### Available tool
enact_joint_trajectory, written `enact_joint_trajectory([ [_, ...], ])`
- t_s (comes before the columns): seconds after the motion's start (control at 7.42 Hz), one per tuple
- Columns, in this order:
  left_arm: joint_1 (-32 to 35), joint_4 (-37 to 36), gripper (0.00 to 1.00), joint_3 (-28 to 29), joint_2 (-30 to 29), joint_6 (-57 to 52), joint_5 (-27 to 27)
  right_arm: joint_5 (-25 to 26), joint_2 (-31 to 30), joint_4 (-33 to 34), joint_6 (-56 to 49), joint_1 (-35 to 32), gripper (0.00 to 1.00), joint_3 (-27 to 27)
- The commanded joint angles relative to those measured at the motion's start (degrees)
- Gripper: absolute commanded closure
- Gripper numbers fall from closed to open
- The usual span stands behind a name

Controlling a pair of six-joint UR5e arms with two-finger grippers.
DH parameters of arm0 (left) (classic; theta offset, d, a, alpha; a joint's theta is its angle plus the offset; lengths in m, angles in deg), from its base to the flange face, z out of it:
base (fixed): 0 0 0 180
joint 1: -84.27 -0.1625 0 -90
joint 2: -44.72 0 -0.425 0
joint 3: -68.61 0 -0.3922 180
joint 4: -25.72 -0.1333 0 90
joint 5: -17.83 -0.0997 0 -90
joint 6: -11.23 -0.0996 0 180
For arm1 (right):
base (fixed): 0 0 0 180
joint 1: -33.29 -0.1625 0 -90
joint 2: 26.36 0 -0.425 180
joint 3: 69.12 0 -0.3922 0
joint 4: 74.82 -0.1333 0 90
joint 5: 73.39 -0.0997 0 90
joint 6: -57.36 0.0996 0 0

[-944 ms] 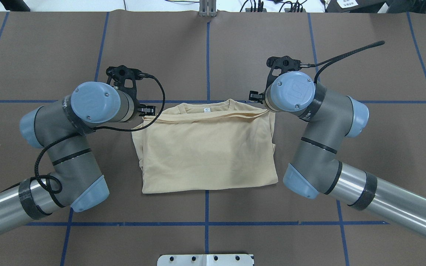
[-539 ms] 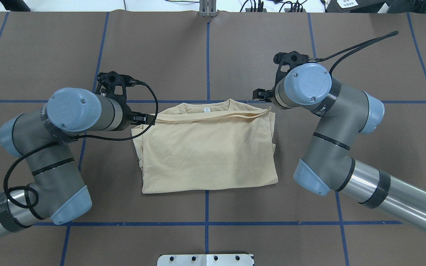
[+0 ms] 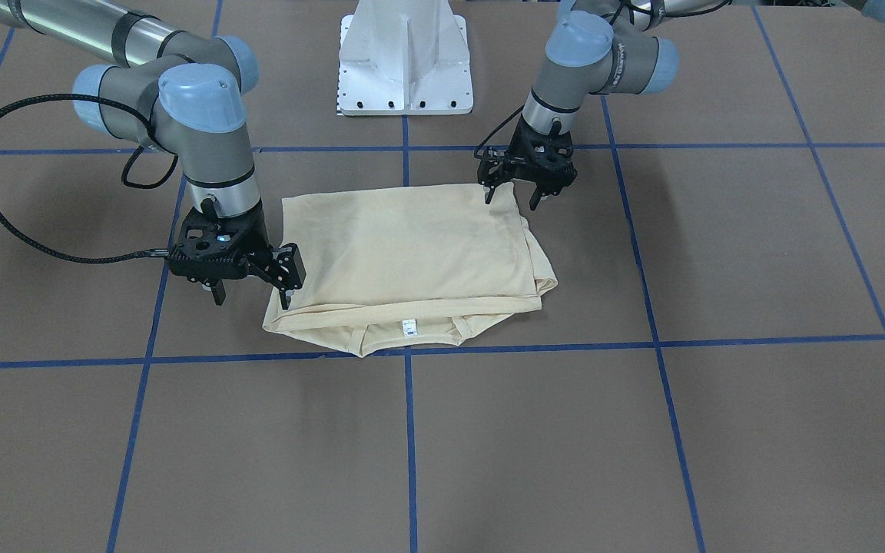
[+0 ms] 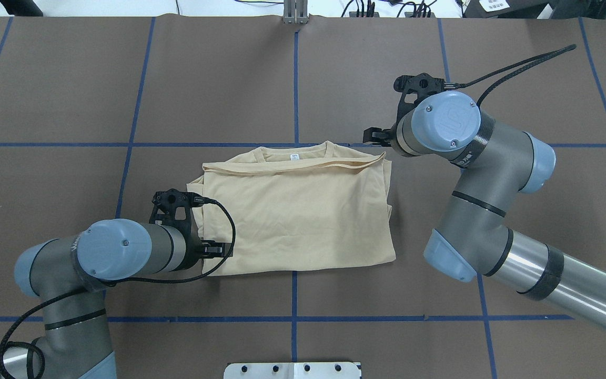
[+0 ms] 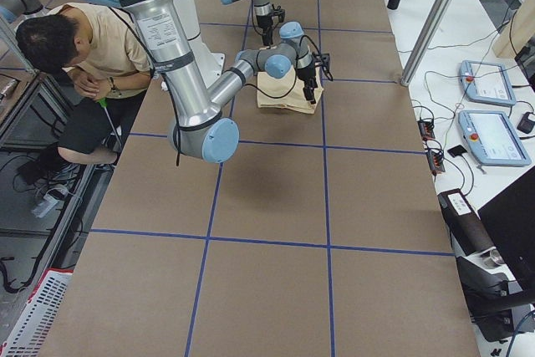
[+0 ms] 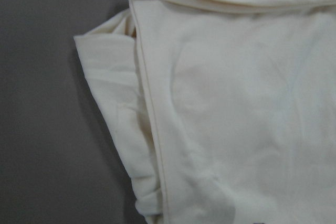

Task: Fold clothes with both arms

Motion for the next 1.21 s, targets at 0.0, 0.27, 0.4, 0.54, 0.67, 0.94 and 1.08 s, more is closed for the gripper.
enact_joint_trajectory([
  [0.0, -1.5, 0.1, 0.39, 0.0, 0.1, 0.5, -0.1, 0.0, -0.1, 0.0, 0.1, 0.0, 0.0, 0.0],
  [0.27, -2.0, 0.1, 0.63, 0.0, 0.1, 1.3, -0.1, 0.0, -0.1, 0.0, 0.1, 0.0, 0.0, 0.0],
  [0.4, -2.0, 0.1, 0.92, 0.0, 0.1, 1.5, -0.2, 0.0, -0.1, 0.0, 0.1, 0.0, 0.0, 0.0],
  [0.54, -1.9, 0.1, 1.0, 0.0, 0.3, 2.0, -0.7, 0.1, -0.1, 0.0, 0.1, 0.1, 0.0, 0.0],
  [0.67, -1.9, 0.0, 1.0, -0.3, 0.6, 2.0, -0.8, 0.1, -0.1, 0.0, 0.1, 0.1, 0.0, 0.0],
  [0.94, -0.5, -0.5, 1.0, -2.5, 3.4, 1.2, -0.8, 0.1, 0.0, 0.0, 0.1, 0.1, 0.0, 0.0],
  [1.08, 1.8, -1.3, 1.0, -2.3, 3.6, 0.5, -0.8, 0.2, 0.0, 0.0, 0.1, 0.2, 0.0, 0.0],
])
